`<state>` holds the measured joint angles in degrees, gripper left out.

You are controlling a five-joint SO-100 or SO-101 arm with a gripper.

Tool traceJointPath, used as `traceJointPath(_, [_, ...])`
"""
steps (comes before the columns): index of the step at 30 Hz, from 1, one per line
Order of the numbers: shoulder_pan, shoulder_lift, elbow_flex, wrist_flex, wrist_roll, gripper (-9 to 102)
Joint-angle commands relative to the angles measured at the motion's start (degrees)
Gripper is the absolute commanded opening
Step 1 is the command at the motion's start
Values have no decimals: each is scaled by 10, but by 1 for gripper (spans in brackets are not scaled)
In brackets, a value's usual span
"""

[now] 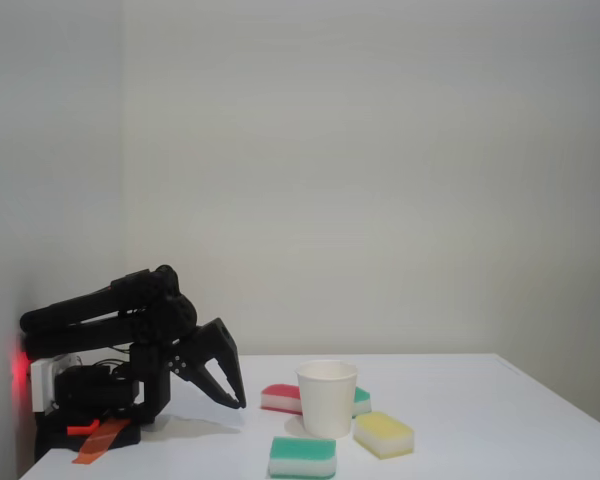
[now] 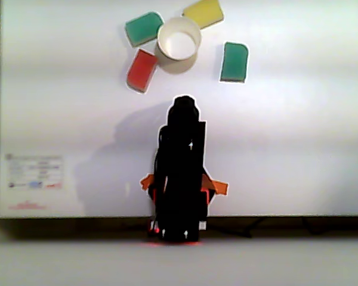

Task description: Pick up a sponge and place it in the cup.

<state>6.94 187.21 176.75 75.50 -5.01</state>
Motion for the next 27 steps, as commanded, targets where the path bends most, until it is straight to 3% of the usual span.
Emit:
traceJointPath(1, [3,-3,4,48,35,0])
traceJointPath(20, [2,-3,-3,43,38,0])
traceJointPath(27, [31,-127,-134,45,34,0])
